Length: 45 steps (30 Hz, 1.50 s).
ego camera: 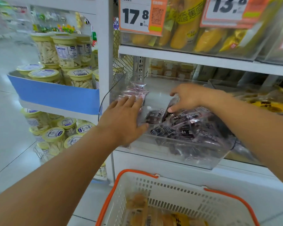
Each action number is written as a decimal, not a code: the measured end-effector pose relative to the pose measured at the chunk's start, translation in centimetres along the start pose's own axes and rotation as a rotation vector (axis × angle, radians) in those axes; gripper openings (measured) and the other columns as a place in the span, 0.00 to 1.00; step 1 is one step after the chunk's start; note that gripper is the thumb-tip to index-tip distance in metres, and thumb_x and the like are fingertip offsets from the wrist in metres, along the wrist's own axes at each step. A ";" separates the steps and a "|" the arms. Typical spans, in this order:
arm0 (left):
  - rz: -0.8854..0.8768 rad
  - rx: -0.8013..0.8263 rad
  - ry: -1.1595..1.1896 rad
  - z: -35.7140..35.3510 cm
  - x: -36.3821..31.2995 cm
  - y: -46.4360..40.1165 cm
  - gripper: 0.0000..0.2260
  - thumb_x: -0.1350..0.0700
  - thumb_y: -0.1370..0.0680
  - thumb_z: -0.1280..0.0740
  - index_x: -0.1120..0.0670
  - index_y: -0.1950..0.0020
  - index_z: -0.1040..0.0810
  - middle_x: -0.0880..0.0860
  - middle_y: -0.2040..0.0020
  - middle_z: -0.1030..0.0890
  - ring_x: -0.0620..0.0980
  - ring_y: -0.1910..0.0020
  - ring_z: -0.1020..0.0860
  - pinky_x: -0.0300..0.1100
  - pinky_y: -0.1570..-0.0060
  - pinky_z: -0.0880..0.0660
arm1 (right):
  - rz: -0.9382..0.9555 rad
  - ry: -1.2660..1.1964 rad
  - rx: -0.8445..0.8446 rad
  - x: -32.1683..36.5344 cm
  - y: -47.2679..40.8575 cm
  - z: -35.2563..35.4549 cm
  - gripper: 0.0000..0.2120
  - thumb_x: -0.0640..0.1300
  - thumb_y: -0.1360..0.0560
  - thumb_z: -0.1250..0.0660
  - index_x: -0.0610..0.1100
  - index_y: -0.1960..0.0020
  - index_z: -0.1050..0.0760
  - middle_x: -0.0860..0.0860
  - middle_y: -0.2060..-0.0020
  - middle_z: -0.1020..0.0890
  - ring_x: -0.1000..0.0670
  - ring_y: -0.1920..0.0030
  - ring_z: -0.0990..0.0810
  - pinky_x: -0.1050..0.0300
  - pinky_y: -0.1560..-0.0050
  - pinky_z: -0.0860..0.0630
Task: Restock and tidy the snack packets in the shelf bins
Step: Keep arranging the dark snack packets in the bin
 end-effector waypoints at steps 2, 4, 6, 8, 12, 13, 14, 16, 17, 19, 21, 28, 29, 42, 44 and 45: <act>0.024 0.037 0.027 -0.7 0.6 -0.4 0.32 0.40 0.18 0.45 0.50 0.19 0.52 0.50 0.19 0.48 0.51 0.20 0.50 0.49 0.24 0.50 | 0.022 -0.001 0.047 -0.5 -1.6 -0.4 0.18 0.52 0.24 0.28 0.45 0.38 0.22 0.46 0.41 0.19 0.45 0.44 0.21 0.52 0.46 0.27; 0.030 0.044 0.042 -0.6 0.9 -0.8 0.33 0.42 0.18 0.44 0.50 0.19 0.54 0.50 0.19 0.48 0.51 0.20 0.49 0.49 0.24 0.47 | 0.067 0.046 -0.072 -0.2 -2.8 0.6 0.10 0.50 0.23 0.29 0.44 0.49 0.18 0.48 0.52 0.15 0.45 0.52 0.19 0.53 0.52 0.25; 0.032 0.033 0.015 -0.5 1.0 -1.0 0.35 0.40 0.20 0.42 0.50 0.19 0.54 0.49 0.19 0.47 0.52 0.21 0.47 0.50 0.25 0.45 | 0.064 0.071 -0.278 0.4 -3.6 2.3 0.11 0.50 0.21 0.31 0.43 0.56 0.20 0.51 0.60 0.18 0.47 0.59 0.21 0.54 0.57 0.26; 0.030 0.020 -0.019 -0.5 1.3 -1.0 0.35 0.38 0.21 0.42 0.51 0.19 0.50 0.48 0.19 0.47 0.52 0.22 0.45 0.50 0.26 0.44 | 0.025 0.070 -0.436 0.8 -4.2 3.4 0.11 0.47 0.19 0.34 0.44 0.58 0.24 0.51 0.65 0.23 0.48 0.62 0.24 0.55 0.60 0.31; 0.021 0.019 -0.021 -0.7 1.6 -1.1 0.35 0.36 0.21 0.44 0.49 0.19 0.50 0.47 0.19 0.49 0.51 0.22 0.46 0.51 0.27 0.43 | -0.064 0.058 -0.645 0.6 -5.4 5.1 0.06 0.40 0.18 0.40 0.45 0.50 0.25 0.46 0.58 0.25 0.44 0.58 0.29 0.54 0.57 0.35; 0.017 0.016 -0.014 -0.7 1.6 -1.1 0.35 0.36 0.21 0.44 0.49 0.19 0.51 0.47 0.19 0.49 0.51 0.22 0.46 0.51 0.27 0.43 | -0.075 0.092 -0.665 0.8 -5.8 5.3 0.06 0.40 0.19 0.39 0.44 0.49 0.24 0.44 0.57 0.24 0.44 0.58 0.29 0.54 0.57 0.35; 0.013 0.011 -0.010 -0.7 1.6 -1.1 0.35 0.35 0.21 0.44 0.49 0.19 0.51 0.47 0.19 0.49 0.51 0.22 0.47 0.51 0.27 0.43 | -0.073 0.134 -0.672 1.1 -6.3 5.3 0.06 0.39 0.19 0.38 0.42 0.49 0.23 0.43 0.55 0.23 0.44 0.57 0.28 0.54 0.56 0.34; 0.005 0.002 -0.012 -0.7 1.6 -1.1 0.35 0.35 0.21 0.45 0.49 0.19 0.51 0.47 0.19 0.50 0.50 0.22 0.47 0.49 0.27 0.44 | -0.053 0.148 -0.637 1.5 -7.7 4.4 0.03 0.40 0.21 0.34 0.42 0.50 0.23 0.44 0.51 0.22 0.43 0.52 0.25 0.53 0.53 0.30; 0.001 -0.003 -0.013 -0.7 1.6 -1.1 0.35 0.35 0.21 0.45 0.49 0.19 0.51 0.47 0.19 0.50 0.50 0.22 0.48 0.49 0.26 0.45 | -0.040 0.086 -0.605 1.4 -8.4 3.7 0.04 0.43 0.21 0.32 0.42 0.52 0.23 0.46 0.50 0.22 0.44 0.50 0.23 0.53 0.52 0.28; -0.002 -0.006 -0.010 -0.8 1.7 -1.2 0.35 0.35 0.21 0.46 0.49 0.19 0.52 0.48 0.19 0.52 0.49 0.21 0.50 0.48 0.25 0.47 | -0.023 -0.115 -0.482 0.9 -9.9 1.7 0.10 0.49 0.21 0.31 0.43 0.54 0.21 0.48 0.53 0.19 0.49 0.52 0.21 0.55 0.51 0.24; 0.003 0.003 0.001 -1.0 1.9 -1.2 0.35 0.35 0.21 0.46 0.48 0.19 0.52 0.49 0.18 0.56 0.50 0.20 0.53 0.48 0.24 0.51 | -0.023 -0.302 -0.440 0.6 -10.9 0.6 0.10 0.49 0.22 0.30 0.41 0.51 0.20 0.47 0.53 0.18 0.49 0.53 0.21 0.56 0.51 0.24; 0.026 0.018 0.011 -1.5 2.1 -1.4 0.34 0.36 0.20 0.47 0.47 0.19 0.54 0.51 0.18 0.55 0.49 0.20 0.56 0.48 0.22 0.56 | -0.025 -0.419 -0.484 0.8 -10.0 1.7 0.10 0.41 0.26 0.27 0.43 0.46 0.23 0.47 0.46 0.19 0.46 0.47 0.21 0.56 0.48 0.25; 0.028 0.019 0.009 -1.5 2.2 -1.5 0.34 0.35 0.20 0.47 0.47 0.19 0.54 0.51 0.18 0.55 0.49 0.20 0.55 0.48 0.22 0.56 | -0.023 -0.392 -0.501 0.8 -9.3 1.9 0.06 0.40 0.27 0.28 0.44 0.51 0.23 0.47 0.52 0.18 0.46 0.51 0.20 0.54 0.50 0.23; 0.034 0.037 0.009 -1.4 2.1 -1.6 0.36 0.34 0.21 0.45 0.48 0.19 0.53 0.51 0.18 0.54 0.50 0.20 0.54 0.48 0.23 0.54 | -0.068 0.099 0.416 2.5 -8.2 -7.5 0.48 0.67 0.32 0.26 0.40 0.23 0.36 0.45 0.27 0.30 0.42 0.33 0.26 0.47 0.35 0.27; 0.032 0.038 0.013 -1.4 2.1 -1.5 0.36 0.35 0.21 0.45 0.47 0.19 0.53 0.51 0.18 0.54 0.50 0.20 0.54 0.48 0.23 0.54 | -0.054 0.094 0.384 2.7 -8.1 -7.4 0.46 0.65 0.32 0.25 0.38 0.25 0.34 0.45 0.29 0.27 0.41 0.33 0.26 0.48 0.34 0.27; 0.032 0.035 0.016 -1.3 2.1 -1.5 0.36 0.35 0.21 0.45 0.47 0.19 0.53 0.51 0.18 0.54 0.49 0.20 0.54 0.48 0.23 0.54 | -0.055 0.077 0.351 2.7 -8.0 -7.2 0.46 0.64 0.35 0.23 0.38 0.27 0.31 0.45 0.32 0.25 0.41 0.34 0.25 0.49 0.35 0.26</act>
Point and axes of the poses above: each hand's wrist, its own y-axis away from the middle knuckle, its own z-axis out of the back of the hand, x = y × z, the point moved 8 cm from there along -y, towards the middle knuckle
